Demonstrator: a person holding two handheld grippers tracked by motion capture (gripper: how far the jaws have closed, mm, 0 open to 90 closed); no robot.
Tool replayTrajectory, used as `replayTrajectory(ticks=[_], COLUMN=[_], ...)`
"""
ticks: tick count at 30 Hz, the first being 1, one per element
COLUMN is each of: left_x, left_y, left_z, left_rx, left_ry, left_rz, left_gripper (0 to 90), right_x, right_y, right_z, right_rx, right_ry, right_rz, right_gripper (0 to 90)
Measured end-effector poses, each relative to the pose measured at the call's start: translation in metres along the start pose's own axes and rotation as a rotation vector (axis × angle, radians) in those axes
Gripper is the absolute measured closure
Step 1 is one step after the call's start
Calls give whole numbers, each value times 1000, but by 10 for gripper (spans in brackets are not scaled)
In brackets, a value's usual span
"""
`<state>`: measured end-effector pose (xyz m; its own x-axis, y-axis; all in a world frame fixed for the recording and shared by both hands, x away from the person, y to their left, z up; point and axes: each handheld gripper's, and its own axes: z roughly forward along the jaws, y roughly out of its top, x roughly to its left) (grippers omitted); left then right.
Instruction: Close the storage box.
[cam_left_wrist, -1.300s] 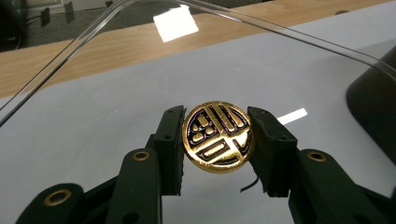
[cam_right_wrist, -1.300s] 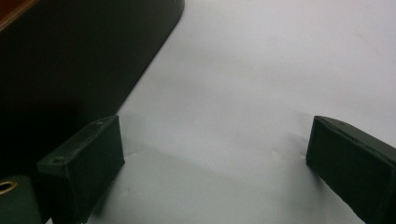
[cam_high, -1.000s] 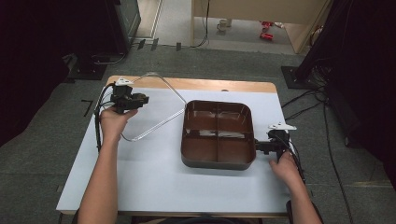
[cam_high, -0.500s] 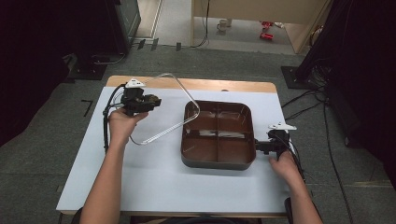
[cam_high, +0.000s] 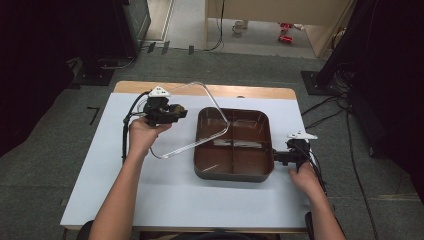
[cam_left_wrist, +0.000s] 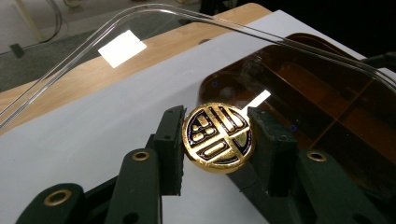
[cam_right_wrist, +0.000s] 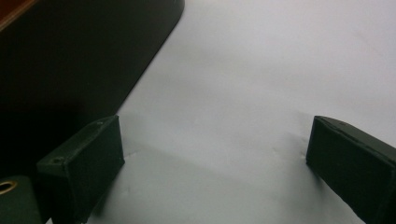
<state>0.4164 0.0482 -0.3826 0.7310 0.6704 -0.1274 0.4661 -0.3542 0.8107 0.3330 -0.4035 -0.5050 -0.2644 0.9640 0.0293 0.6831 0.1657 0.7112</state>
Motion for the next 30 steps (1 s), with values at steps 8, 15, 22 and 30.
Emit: replayTrajectory(ticks=[8,15,22,30], left_x=[-13,-25,-39,-58], left_y=[0,-3,1,4], left_z=[16,37,46,61], left_rx=[24,48,58,73], left_ry=[-29,-75,-106,-150], left_rz=[47,84,122,168], left_gripper=[595,595,595,595], right_x=[0,0,0,0], right_y=[0,0,0,0], right_z=[0,0,0,0], right_rx=[1,1,1,-1], right_ry=[-1,0,0,0], right_rz=[0,-2,-1,-2], right_gripper=[34,33,33,33])
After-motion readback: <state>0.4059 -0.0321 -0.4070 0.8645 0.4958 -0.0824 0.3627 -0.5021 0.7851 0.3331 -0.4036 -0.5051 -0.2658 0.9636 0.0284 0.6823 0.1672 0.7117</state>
